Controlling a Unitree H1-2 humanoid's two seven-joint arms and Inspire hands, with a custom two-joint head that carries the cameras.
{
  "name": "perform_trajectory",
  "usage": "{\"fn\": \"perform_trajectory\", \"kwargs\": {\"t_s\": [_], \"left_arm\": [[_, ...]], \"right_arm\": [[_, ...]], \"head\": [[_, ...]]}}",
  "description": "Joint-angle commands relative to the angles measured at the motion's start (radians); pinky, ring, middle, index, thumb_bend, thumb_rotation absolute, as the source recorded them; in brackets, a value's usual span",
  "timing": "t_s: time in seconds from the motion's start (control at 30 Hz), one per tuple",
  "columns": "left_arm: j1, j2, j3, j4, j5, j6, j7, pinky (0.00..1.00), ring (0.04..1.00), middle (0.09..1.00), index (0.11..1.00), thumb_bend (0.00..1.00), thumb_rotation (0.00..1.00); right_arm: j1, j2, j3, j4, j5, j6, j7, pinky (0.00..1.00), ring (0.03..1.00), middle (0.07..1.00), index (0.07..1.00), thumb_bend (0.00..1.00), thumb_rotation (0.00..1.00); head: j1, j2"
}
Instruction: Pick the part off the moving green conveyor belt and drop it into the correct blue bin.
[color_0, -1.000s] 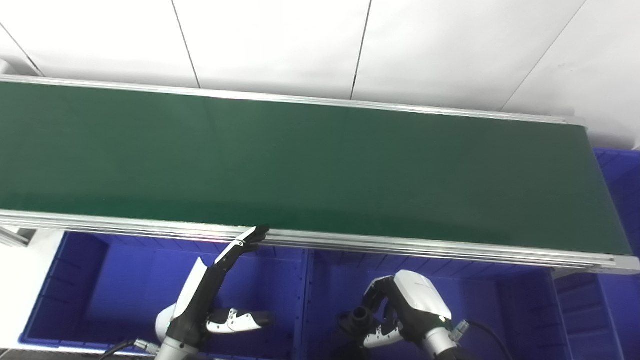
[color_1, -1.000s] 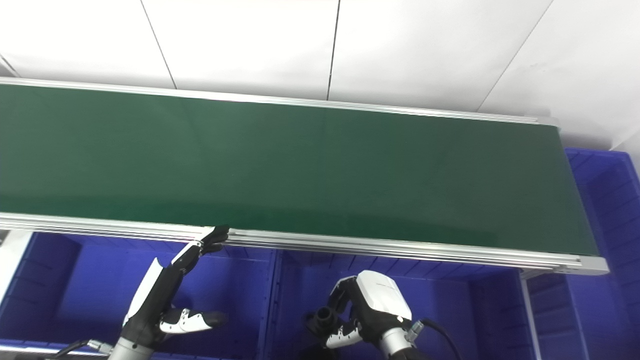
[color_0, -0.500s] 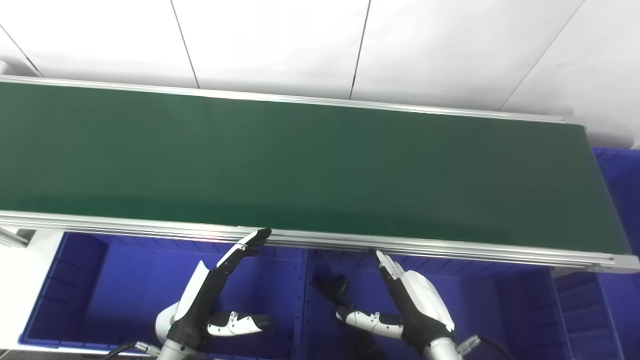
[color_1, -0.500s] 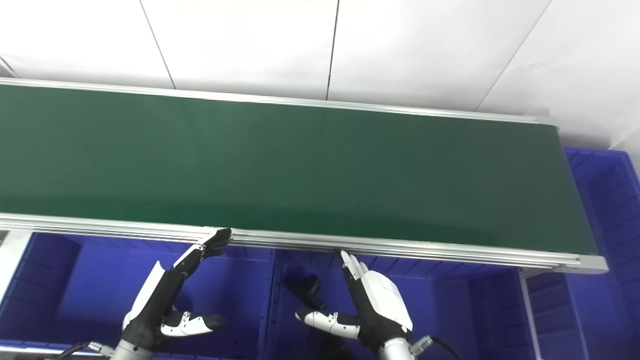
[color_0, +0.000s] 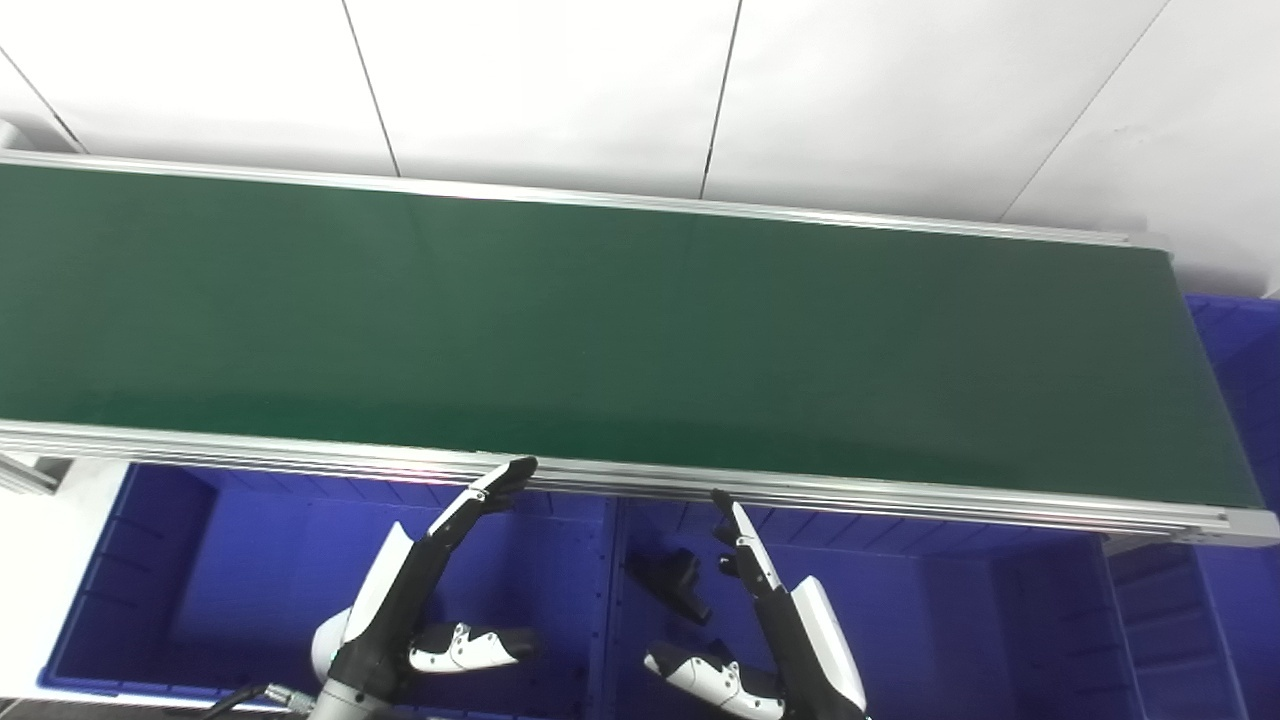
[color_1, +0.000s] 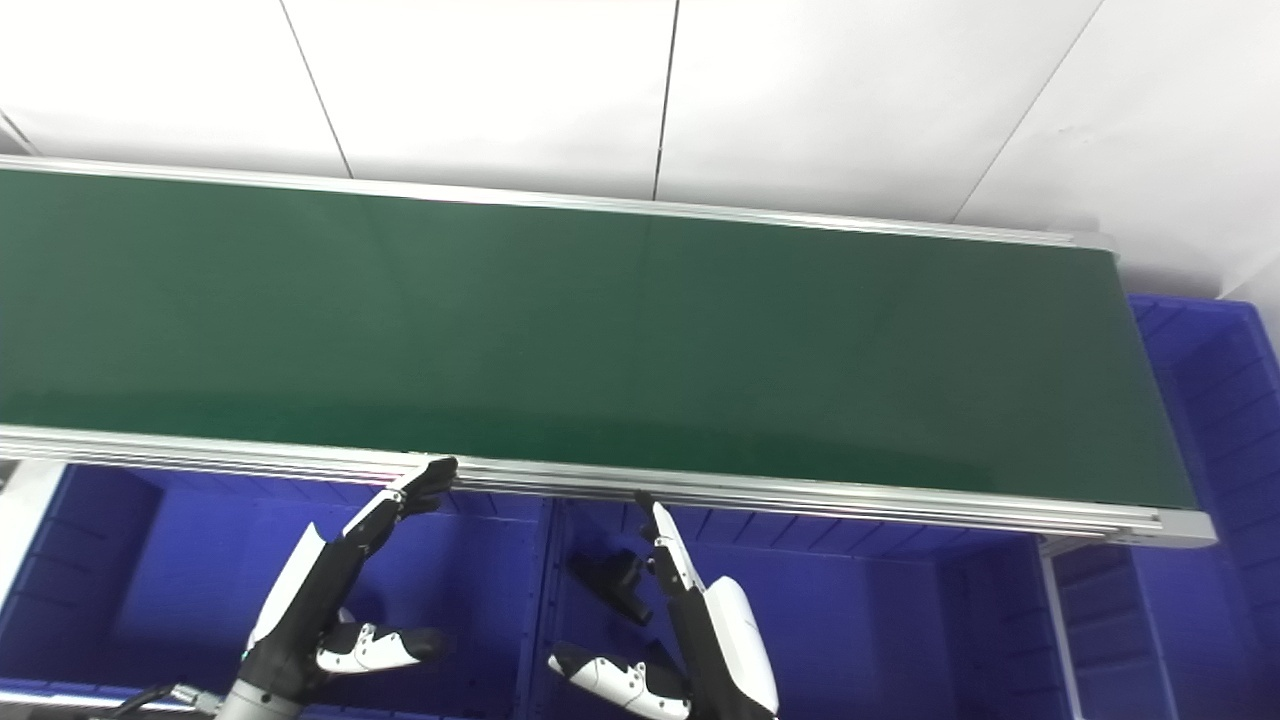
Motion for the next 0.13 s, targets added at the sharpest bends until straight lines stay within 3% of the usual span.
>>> {"fn": "perform_trajectory", "kwargs": {"t_s": [0.0,0.1], "left_arm": [[0.011,0.017,0.002,-0.012,0.013,-0.027,0.014,0.82,0.868,0.892,0.882,0.78,0.72],[0.011,0.015,-0.001,-0.009,0.017,-0.027,0.02,0.83,0.869,0.891,0.88,0.77,0.72]], "right_arm": [[0.001,0.01,0.02,-0.003,0.01,-0.057,-0.007,0.85,0.937,0.991,1.0,0.9,0.69],[-0.006,0.004,0.019,0.01,0.015,-0.057,-0.006,0.85,0.935,0.986,1.0,0.9,0.68]], "head": [[0.0,0.0],[0.0,-0.005]]}}
